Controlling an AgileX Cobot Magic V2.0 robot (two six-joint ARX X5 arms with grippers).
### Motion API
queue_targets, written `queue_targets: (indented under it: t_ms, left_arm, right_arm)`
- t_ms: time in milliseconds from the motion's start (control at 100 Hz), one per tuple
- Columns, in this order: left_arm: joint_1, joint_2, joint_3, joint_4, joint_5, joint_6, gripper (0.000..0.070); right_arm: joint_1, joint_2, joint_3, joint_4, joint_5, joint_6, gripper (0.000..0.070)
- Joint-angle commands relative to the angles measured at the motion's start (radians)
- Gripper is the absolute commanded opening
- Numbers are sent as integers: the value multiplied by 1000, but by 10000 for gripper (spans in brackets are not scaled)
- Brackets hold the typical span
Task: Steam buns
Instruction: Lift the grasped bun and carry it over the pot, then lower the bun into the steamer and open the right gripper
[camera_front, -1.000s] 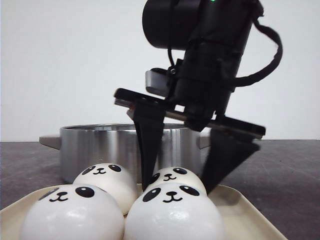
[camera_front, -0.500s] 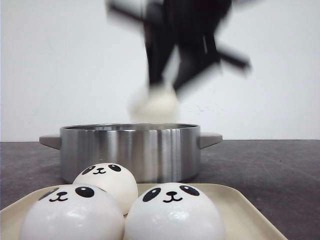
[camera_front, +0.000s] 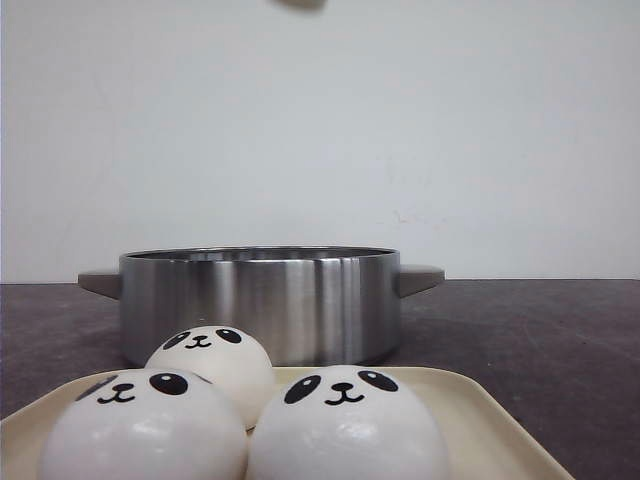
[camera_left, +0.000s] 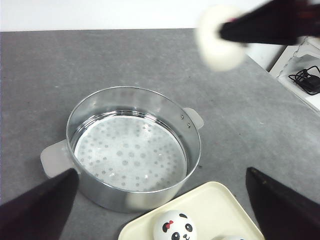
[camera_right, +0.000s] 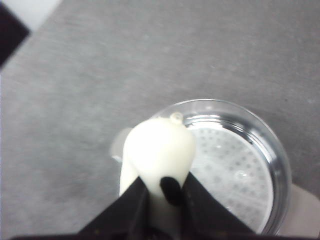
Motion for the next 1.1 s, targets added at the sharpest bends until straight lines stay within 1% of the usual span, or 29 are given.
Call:
queue_targets:
  t_ms: [0, 50, 210, 410, 560, 670, 840, 870, 890, 930, 1020, 1050, 1090]
  left_arm:
    - [-5, 6, 19, 11, -6, 13, 700]
    - [-5, 6, 19, 10, -6, 12, 700]
    - [-5, 6, 19, -6, -6, 12, 700]
    - [-5, 6, 19, -56, -6, 12, 700]
    - [-5, 6, 19, -99, -6, 12, 700]
    - [-5, 6, 19, -120, -6, 13, 700]
    - [-5, 5, 19, -130, -6, 13, 700]
    - [-5, 5, 19, -130, -6, 14, 700]
    - [-5, 6, 19, -130, -6, 17, 700]
    - [-5, 6, 19, -130, -6, 25, 700]
    - [-5, 5, 19, -130, -6, 42, 700]
    - [-5, 5, 19, -130, -6, 45, 700]
    - [-5, 6, 19, -130, -6, 50, 700]
  right_arm:
    - [-14, 95, 22, 5, -27, -31, 4]
    - [-31, 142, 23, 13, -42, -31, 4]
    - [-60, 283, 23, 36, -35, -38, 4]
    - [-91, 413, 23, 82, -34, -39, 4]
    - [-110, 466, 23, 113, -21, -37, 4]
    - [-126, 491, 23, 107, -11, -26, 4]
    - [-134, 497, 22, 99, -16, -23, 9]
    - [-134, 497, 22, 98, -20, -23, 26]
    - [-134, 497, 22, 95, -29, -23, 50]
    - [-134, 497, 22, 85, -47, -23, 118]
    - [-134, 497, 22, 51, -48, -23, 282]
    - [-134, 497, 22, 45, -46, -25, 312]
    - [-133, 497, 22, 43, -40, -29, 333]
